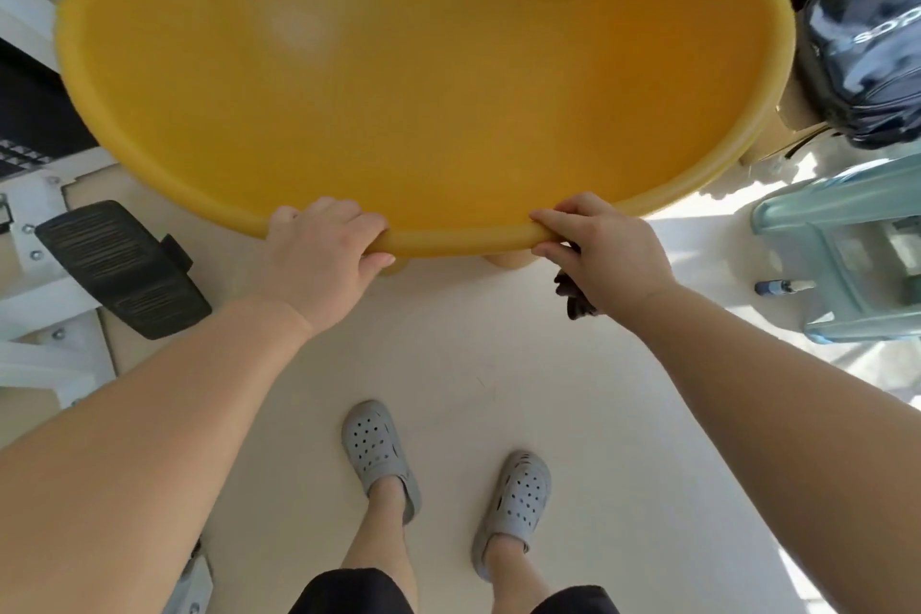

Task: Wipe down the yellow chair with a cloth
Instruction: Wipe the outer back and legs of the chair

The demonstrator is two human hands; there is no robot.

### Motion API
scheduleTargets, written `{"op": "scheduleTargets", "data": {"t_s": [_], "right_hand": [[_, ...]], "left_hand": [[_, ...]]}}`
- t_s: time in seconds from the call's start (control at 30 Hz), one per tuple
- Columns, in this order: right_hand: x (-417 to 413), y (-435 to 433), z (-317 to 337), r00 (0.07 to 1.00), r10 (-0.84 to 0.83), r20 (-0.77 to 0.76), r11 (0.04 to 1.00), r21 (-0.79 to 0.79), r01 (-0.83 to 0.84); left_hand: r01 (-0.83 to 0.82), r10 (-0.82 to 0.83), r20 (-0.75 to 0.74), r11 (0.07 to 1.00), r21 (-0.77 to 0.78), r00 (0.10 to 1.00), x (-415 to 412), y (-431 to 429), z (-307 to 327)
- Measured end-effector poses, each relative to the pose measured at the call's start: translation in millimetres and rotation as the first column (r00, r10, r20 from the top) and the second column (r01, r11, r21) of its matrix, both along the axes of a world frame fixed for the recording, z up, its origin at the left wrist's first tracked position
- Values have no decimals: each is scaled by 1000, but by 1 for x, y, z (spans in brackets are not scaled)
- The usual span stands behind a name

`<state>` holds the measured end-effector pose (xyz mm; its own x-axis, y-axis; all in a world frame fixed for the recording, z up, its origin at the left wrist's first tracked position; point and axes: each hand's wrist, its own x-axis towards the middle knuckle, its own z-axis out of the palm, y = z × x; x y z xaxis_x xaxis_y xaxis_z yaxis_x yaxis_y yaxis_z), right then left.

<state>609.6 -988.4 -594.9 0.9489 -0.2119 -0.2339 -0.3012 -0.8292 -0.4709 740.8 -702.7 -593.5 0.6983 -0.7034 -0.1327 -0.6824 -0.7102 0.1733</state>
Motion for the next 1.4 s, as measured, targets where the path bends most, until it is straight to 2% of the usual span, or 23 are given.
{"op": "scheduleTargets", "data": {"t_s": [0.13, 0.27, 0.4, 0.5, 0.6, 0.7, 0.83, 0.9, 1.0, 1.07, 1.13, 1.23, 1.33, 1.4], "right_hand": [[34, -31, 0, 994, 109, 14, 990, -88, -108], [77, -59, 5, 983, 185, 0, 975, -129, -183], [99, -86, 6, 984, 170, -43, 984, -50, -172], [98, -90, 3, 980, 200, -23, 975, -90, -201], [92, -84, -3, 988, 151, 16, 987, -56, -150], [84, -77, -8, 996, 68, 50, 998, -4, -68], [76, -68, -18, 994, 2, 108, 999, -39, 2], [72, -61, -25, 984, -50, 173, 997, -52, 59], [61, -54, -35, 905, -218, 364, 975, 54, 213], [49, -56, -36, 830, -347, 437, 938, 172, 302], [40, -66, -44, 802, -458, 383, 884, 287, 368], [30, -90, -61, 786, -598, 159, 743, 477, 469], [25, -114, -72, 733, -679, -45, 602, 537, 591], [25, -126, -81, 688, -695, -210, 436, 638, 635]], "left_hand": [[-81, 80, 9, 996, 27, 997, 13, -25, 0], [-134, 135, 28, 991, -16, 990, 38, -45, 0], [-118, 119, 19, 993, -20, 993, 50, -63, -2], [-128, 129, 37, 991, -26, 991, 49, -63, -4], [-123, 124, 29, 992, -19, 992, 51, -64, -5], [-113, 117, 51, 990, -85, 992, 50, -60, -8], [-136, 152, 96, 979, -153, 984, 45, -58, -22], [-186, 206, 117, 969, -165, 971, 39, -57, -24], [-275, 308, 171, 942, -193, 936, 16, -69, -27], [-309, 345, 209, 933, -187, 915, -10, -90, -29], [-304, 348, 240, 931, -204, 906, -35, -119, -32], [-293, 347, 294, 932, -214, 890, -58, -165, -43], [-278, 331, 337, 941, -195, 881, -72, -201, -59], [-293, 351, 366, 934, -205, 862, -76, -215, -72]]}}
